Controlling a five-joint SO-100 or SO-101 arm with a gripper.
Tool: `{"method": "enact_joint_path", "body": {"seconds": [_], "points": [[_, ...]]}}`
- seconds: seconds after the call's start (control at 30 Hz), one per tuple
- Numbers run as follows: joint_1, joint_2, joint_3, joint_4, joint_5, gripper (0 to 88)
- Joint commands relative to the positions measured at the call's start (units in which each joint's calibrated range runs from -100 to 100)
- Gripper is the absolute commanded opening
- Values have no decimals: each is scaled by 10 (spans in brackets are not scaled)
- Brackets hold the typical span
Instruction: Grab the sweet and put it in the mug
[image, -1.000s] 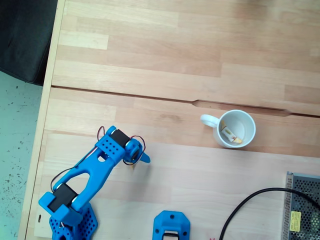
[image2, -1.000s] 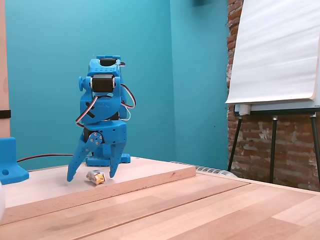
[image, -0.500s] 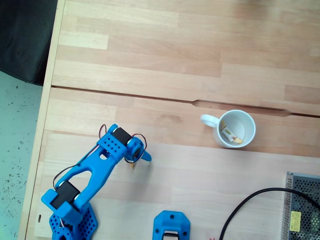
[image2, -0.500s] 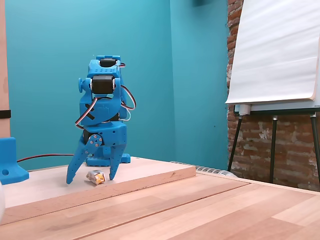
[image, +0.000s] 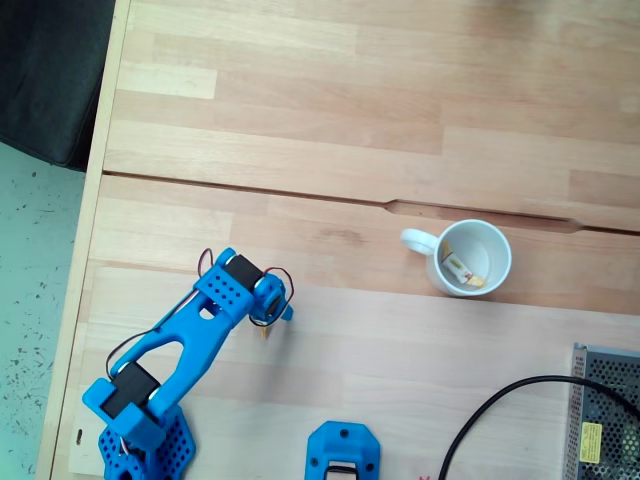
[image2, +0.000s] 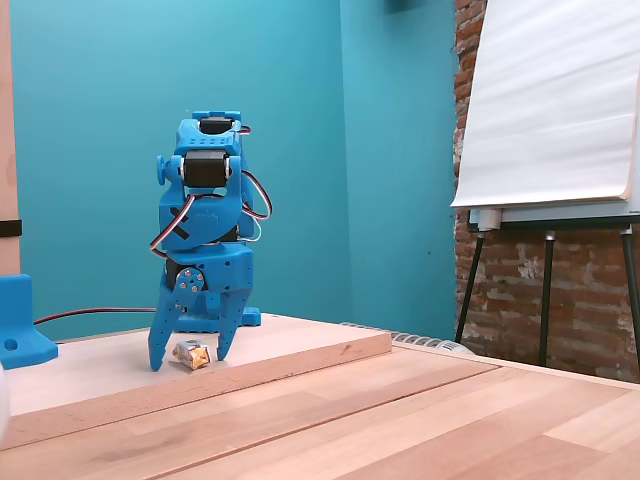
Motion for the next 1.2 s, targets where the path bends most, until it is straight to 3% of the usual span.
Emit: {"method": "enact_joint_path", "body": {"seconds": [0.0,0.53,0.8,1.17], "points": [[-3,-7,-31,-1,3,218],[-2,-9,-31,-1,7,23],[12,-50,-76,0,9,45],[135,-106,-233,-1,10,56]]}}
